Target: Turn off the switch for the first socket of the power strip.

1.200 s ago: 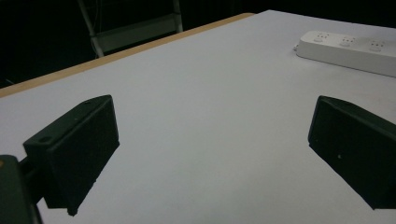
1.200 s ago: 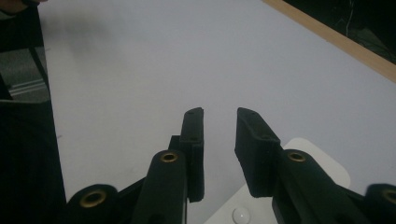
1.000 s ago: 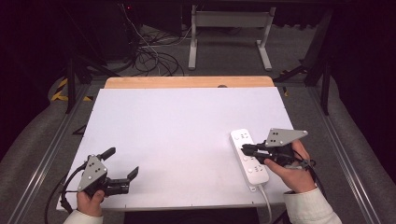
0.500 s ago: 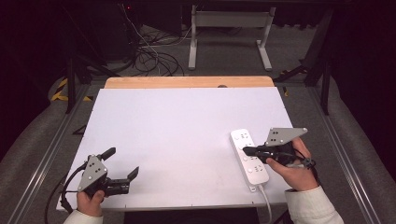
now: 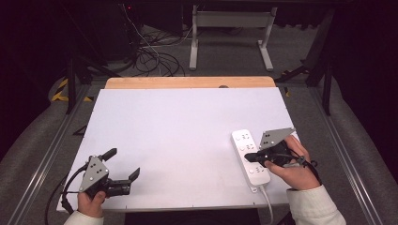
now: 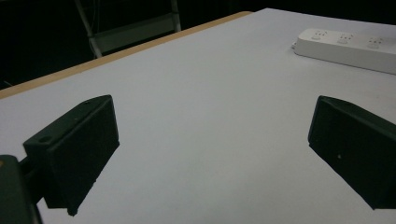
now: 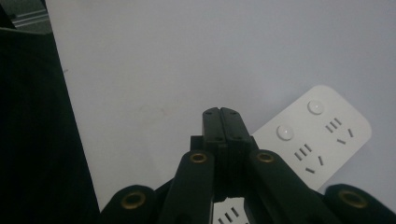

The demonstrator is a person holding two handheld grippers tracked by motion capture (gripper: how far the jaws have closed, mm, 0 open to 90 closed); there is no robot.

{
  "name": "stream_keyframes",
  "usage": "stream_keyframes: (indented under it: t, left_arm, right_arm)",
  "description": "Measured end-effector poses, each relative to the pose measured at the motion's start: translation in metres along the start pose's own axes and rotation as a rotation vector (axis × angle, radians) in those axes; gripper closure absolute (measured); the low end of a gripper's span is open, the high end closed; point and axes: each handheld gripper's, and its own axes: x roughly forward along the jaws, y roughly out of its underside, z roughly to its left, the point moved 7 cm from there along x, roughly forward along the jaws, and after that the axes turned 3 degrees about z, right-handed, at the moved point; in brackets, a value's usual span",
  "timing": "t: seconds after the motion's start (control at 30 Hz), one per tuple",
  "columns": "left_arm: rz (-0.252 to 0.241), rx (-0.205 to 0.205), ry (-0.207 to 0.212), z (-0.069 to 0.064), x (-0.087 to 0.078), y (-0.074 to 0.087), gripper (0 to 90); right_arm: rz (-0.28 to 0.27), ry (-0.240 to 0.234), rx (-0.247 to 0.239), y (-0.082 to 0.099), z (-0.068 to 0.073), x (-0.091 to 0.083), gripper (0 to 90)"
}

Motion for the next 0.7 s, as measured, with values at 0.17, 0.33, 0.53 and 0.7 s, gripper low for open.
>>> stream_keyframes:
  t: [0.17, 0.33, 0.53, 0.7]
  left_arm:
    - [0.002, 0.004, -0.001, 0.0, 0.0, 0.0, 2.2]
    - [0.001, 0.001, 0.001, 0.0, 0.0, 0.0, 2.2]
    - [0.001, 0.001, 0.0, 0.0, 0.0, 0.0, 2.2]
    - [0.001, 0.002, 0.0, 0.0, 0.0, 0.0, 2.2]
  right_arm:
    - [0.074, -0.009, 0.011, 0.009, -0.001, 0.011, 90.0]
    - [0.111, -0.022, 0.015, 0.014, -0.001, 0.017, 90.0]
    - [0.159, -0.023, 0.024, 0.022, -0.002, 0.023, 90.0]
    - [0.195, -0.033, 0.026, 0.027, 0.0, 0.027, 90.0]
